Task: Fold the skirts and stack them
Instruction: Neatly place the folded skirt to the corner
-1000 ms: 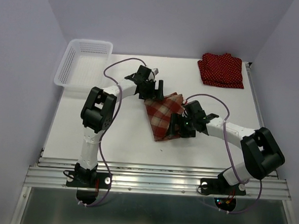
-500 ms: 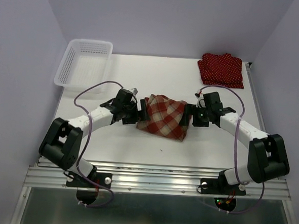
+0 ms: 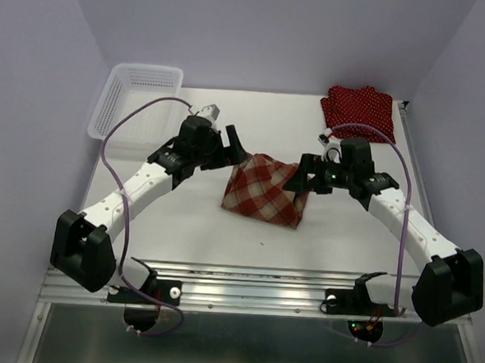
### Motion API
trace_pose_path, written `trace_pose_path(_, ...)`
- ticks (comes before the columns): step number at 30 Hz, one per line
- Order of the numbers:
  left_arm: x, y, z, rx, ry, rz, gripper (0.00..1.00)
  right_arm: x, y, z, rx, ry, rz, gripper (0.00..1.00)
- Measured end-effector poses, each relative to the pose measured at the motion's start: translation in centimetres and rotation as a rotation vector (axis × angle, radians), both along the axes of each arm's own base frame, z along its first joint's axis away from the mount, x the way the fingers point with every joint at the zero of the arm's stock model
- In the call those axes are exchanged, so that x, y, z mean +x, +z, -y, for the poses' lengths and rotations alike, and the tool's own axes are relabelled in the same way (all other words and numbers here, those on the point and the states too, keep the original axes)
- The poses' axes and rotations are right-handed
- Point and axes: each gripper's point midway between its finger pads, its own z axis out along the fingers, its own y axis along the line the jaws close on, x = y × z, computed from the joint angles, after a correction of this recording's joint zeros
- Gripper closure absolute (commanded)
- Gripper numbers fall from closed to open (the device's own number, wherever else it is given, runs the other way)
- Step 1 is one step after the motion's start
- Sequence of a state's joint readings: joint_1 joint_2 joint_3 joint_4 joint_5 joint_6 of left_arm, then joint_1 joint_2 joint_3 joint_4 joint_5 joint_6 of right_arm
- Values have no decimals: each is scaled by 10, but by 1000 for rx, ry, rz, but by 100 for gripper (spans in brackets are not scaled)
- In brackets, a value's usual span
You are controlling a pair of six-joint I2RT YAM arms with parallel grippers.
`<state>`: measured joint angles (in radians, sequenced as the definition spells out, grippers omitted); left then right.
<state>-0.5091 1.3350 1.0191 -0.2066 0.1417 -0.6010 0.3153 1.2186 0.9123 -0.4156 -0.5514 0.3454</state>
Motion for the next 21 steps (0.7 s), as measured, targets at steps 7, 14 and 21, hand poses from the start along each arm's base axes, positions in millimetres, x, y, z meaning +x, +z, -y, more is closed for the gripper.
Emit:
trace_pose_path(7, 50, 49, 60, -116, -154, 128, 1, 41, -6, -33, 80, -39, -40, 0)
trace_pose_path(14, 42, -44, 98, -104, -267, -69, 1, 65, -59, -28, 73, -187, -164, 0)
trace_pose_path(21, 39, -102, 93, -64, -260, -191, 1, 62, -109, -5, 29, -260, -248, 0)
